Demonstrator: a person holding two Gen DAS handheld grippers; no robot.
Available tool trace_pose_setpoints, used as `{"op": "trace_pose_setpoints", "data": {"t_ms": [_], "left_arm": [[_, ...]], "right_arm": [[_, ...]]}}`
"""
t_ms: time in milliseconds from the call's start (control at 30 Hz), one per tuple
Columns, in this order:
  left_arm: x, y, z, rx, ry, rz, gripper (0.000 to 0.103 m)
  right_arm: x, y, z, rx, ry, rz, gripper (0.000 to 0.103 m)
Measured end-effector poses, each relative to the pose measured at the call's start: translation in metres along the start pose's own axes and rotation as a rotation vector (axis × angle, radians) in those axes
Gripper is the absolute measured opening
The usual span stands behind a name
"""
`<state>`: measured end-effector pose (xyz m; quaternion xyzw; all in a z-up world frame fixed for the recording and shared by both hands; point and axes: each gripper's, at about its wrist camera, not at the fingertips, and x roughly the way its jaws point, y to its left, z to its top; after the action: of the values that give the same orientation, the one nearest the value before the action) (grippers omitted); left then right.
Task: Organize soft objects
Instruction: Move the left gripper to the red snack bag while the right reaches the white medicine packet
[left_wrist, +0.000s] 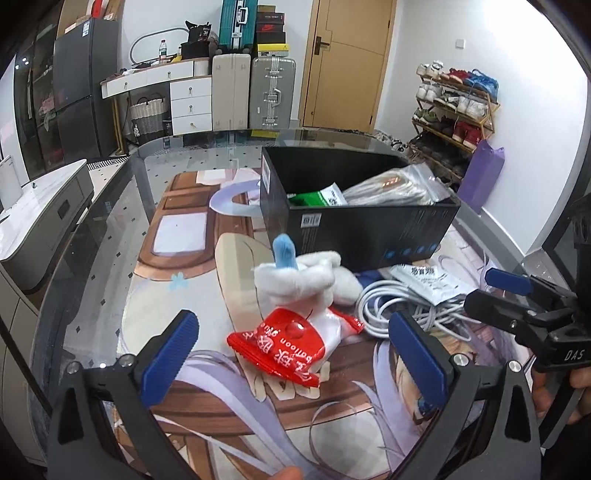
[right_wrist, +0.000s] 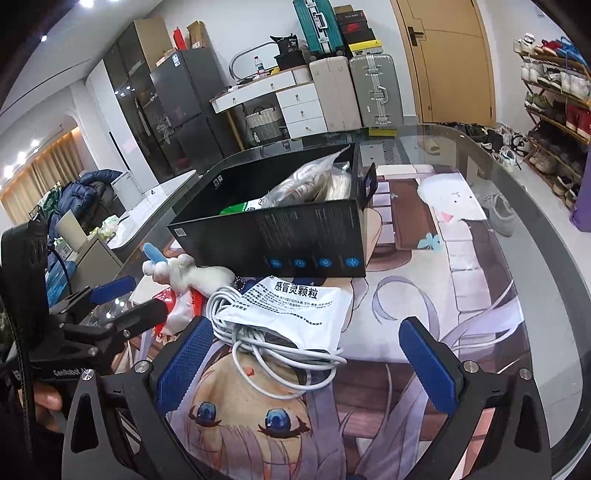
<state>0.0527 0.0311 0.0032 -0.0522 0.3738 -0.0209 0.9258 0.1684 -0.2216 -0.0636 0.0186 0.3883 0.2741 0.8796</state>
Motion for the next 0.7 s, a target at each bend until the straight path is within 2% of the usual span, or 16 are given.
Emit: {"op": "trace_pose_setpoints", "data": {"t_ms": [400,700], "left_arm": [[0.009,0.002,-0.007,0.000,0.031,-0.001,0.103],[0.009,0.002,-0.007,0.000,0.033,-0.014,0.103]], "right_arm": [[0.019,0.008,0.008,-0.025,0.065,0.001,0.102],[0.039,0.001,0.016,0.069,0.133,0.066,0.102]]}}
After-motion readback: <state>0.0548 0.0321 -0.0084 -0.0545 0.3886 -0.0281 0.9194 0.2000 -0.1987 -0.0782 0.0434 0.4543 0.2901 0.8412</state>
